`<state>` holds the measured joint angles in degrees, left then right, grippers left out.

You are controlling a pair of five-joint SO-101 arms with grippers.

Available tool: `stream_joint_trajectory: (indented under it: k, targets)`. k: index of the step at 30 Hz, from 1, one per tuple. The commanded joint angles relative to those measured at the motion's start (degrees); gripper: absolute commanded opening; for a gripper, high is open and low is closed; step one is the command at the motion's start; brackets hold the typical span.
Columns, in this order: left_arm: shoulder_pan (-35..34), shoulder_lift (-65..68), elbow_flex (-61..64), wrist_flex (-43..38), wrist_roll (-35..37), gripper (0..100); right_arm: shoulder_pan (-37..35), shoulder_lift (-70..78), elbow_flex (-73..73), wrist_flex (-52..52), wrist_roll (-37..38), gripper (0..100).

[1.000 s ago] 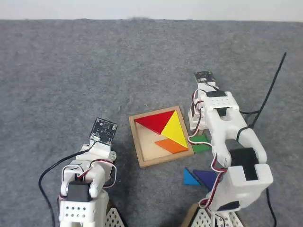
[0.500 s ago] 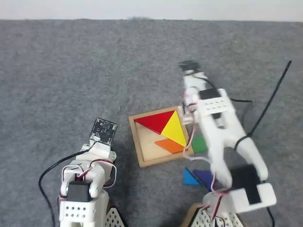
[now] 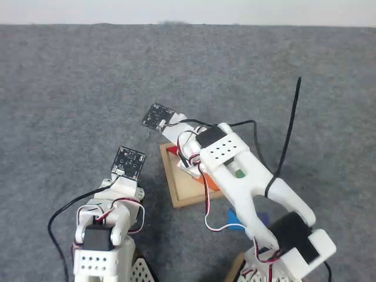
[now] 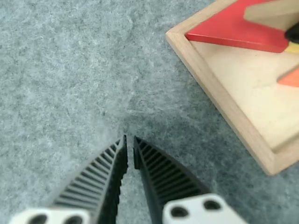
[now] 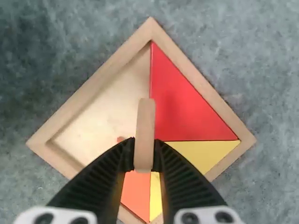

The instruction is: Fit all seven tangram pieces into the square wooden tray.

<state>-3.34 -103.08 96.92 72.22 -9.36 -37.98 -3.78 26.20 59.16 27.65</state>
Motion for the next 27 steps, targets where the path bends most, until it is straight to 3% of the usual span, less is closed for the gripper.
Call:
stream_joint_trajectory:
  k: [1,13,27]
  targets:
    - [-0.4,-1.0,-0.6,0.2,-0.4,2,-0.8,1.0,-0.5,0.7,4.4,3.6]
    - [-0.4,-1.0,-0.6,0.2,-0.4,2,-0.8,3.7,-0.3,0.3,14.8,3.6]
    - [-0.4,-1.0,-0.6,0.2,-0.4,2,-3.7,3.9,2.0,0.5,19.4,4.1]
